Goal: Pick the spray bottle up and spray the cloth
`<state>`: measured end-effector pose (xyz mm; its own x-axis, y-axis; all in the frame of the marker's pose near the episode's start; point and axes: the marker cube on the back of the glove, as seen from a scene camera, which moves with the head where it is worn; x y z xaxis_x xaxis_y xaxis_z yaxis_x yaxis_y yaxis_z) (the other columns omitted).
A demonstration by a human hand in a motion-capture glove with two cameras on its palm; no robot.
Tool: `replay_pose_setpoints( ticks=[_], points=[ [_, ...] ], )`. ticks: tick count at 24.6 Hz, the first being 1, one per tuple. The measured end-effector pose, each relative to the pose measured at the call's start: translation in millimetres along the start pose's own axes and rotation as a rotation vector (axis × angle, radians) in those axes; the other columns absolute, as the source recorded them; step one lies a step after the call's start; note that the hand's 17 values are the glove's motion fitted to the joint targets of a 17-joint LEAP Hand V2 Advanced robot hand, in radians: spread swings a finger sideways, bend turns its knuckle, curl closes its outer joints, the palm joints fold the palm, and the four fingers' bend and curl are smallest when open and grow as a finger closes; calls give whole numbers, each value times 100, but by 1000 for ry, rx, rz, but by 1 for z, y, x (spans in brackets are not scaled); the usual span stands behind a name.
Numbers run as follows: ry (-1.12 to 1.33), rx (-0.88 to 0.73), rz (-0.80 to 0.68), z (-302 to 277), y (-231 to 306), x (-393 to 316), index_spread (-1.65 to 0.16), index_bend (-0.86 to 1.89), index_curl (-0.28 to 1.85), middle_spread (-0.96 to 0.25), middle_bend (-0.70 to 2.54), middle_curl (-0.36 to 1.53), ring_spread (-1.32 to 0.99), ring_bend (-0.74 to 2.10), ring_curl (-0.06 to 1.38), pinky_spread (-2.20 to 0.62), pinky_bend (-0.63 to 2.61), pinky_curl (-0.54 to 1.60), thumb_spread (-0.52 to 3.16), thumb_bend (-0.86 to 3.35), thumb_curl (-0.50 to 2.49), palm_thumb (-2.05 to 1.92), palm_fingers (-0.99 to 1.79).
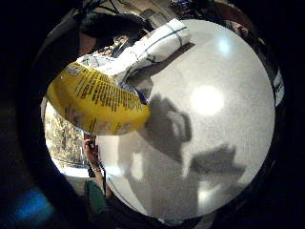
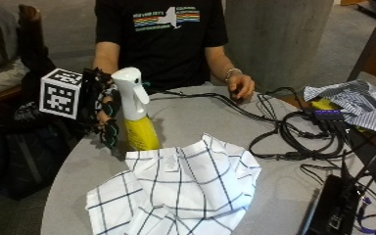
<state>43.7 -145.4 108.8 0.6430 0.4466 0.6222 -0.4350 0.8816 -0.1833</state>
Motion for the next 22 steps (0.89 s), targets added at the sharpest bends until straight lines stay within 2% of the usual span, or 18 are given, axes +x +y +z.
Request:
replay_pose_setpoints(
  ticks=[12,22],
  points=[
    [58,21,38,29,-24,13,-35,1,16,7,21,40,8,38,35,32,58,38,84,-6,38,66,30],
    [78,22,33,41,-44,14,-38,4,10,7,23,39,9,45,35,33,67,39,80,-5,36,59,23]
  ],
)
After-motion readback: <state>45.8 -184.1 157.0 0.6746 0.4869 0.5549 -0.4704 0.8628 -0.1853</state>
